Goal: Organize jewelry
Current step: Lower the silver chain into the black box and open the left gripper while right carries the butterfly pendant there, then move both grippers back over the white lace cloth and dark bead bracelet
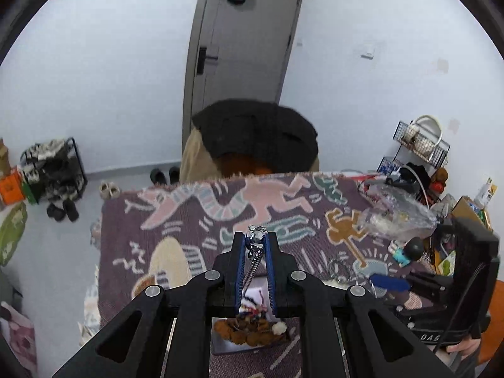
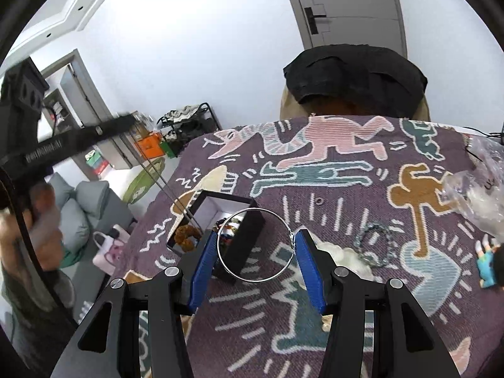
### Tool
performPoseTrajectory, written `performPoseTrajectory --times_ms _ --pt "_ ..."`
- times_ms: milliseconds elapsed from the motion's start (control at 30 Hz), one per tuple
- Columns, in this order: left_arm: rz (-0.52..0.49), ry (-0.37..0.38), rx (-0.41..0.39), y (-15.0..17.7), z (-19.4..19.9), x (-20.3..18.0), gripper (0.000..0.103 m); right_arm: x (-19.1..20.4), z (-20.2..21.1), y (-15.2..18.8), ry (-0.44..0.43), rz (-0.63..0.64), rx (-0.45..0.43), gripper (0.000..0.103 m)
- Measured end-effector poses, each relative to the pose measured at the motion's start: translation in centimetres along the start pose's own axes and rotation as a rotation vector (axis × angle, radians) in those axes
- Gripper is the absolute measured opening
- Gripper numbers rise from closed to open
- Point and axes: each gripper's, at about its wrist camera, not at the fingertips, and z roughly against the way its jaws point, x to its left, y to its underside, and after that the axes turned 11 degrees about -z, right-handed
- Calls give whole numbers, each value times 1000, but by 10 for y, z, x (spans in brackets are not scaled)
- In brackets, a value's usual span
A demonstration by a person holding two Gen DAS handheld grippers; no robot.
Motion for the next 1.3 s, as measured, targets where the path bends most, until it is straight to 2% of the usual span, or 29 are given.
performPoseTrajectory --times_ms 100,167,200,233,300,333,667,733,800,833,867,1100,1300 --pt "26 27 26 13 -12 7 14 9 -14 -4 -2 6 15 52" --pt "42 52 50 19 -18 13 17 16 -24 -5 -8 8 25 52" --pt "47 59 62 23 -21 16 29 18 -29 -6 -11 9 32 52" --pt "52 56 67 26 -22 19 48 22 -35 -7 -19 8 42 52" --pt "71 35 44 35 -19 27 73 29 -44 -8 -24 11 58 52" --pt "82 30 25 38 -15 32 76 34 -49 -8 -24 17 65 52" --pt "146 0 27 62 -3 63 76 65 -86 -6 -37 57 114 53" --pt "147 1 29 66 -2 64 77 69 -91 -5 -36 69 119 56" --pt "145 3 30 68 -1 63 81 71 -95 -3 -26 72 134 64" --pt "142 3 30 69 -1 62 82 71 -96 -2 -16 70 136 71" --pt "139 6 30 70 -2 60 83 69 -95 -1 -11 65 130 75" --pt "118 24 33 68 -7 42 96 41 -75 9 26 -13 87 77" --pt "96 38 38 63 -12 20 97 9 -45 14 79 -86 23 77"
